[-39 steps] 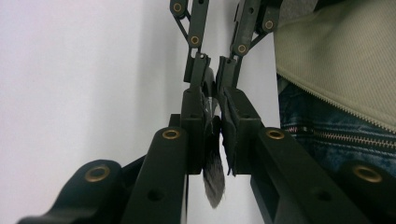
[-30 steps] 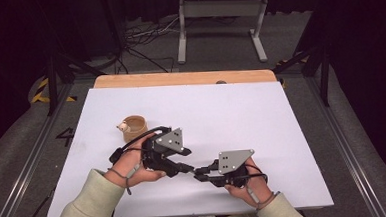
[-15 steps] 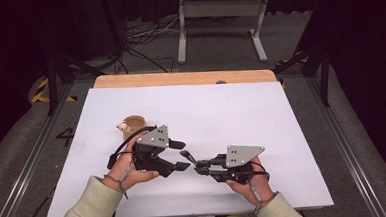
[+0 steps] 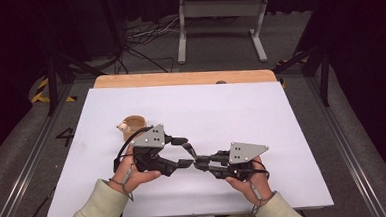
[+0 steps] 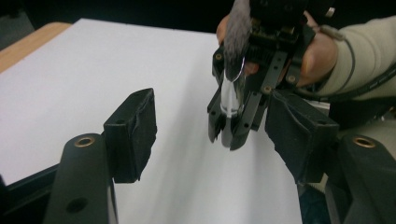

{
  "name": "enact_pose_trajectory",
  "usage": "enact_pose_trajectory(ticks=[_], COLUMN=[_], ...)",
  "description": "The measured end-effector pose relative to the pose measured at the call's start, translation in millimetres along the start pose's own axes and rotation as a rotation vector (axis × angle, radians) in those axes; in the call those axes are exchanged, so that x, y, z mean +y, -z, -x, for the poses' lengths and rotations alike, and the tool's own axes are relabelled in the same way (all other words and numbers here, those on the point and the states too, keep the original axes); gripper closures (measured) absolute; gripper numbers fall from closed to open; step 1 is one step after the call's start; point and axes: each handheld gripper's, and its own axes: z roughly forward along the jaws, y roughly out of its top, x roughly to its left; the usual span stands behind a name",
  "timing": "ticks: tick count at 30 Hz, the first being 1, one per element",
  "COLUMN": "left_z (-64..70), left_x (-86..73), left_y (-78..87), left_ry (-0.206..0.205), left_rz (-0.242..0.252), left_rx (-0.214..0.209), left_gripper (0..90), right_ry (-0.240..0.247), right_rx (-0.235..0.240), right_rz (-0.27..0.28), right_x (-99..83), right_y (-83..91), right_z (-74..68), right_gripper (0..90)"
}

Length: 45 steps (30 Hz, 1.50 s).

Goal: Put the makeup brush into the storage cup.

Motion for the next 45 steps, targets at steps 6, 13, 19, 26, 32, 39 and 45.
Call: enact_pose_trajectory(ticks=[6,13,19,26,32,39,45], left_z=[1.4,1.0,-1.0,-0.7,0.1,0.6,-0.4], left_x=[-2.8,-7.3,-12.8,-17.7,-21.2,-24.6,-24.8], left_y=[-4.0,-6.5,-12.6,-17.1,-19.3,-23.3,-23.1], left_ry=[-0.004,-0.001,0.023,0.008,0.023,-0.003,0.000], left_rz=[0.085,0.142,0.139,0.178,0.220,0.213,0.196], left_rx=[-0.024,-0.011,0.004,0.031,0.034,0.014,0.009], left_gripper=[34.4,34.6,33.4,36.2,45.3,62.9,74.5], right_ry=[-0.006,-0.006,-0.014,-0.025,-0.037,-0.037,-0.037], right_rx=[-0.004,-0.014,-0.026,-0.041,-0.053,-0.055,-0.054], right_rz=[0.011,0.021,0.029,0.041,0.042,0.044,0.038], right_x=[-0.9,-1.8,-4.2,-6.2,-8.2,-8.2,-8.5], right_y=[-2.2,-3.8,-5.2,-6.0,-6.3,-5.8,-6.3], right_z=[0.2,0.4,1.0,1.7,2.8,3.3,3.0], right_gripper=[79.6,79.6,79.6,79.6,79.5,79.5,79.4])
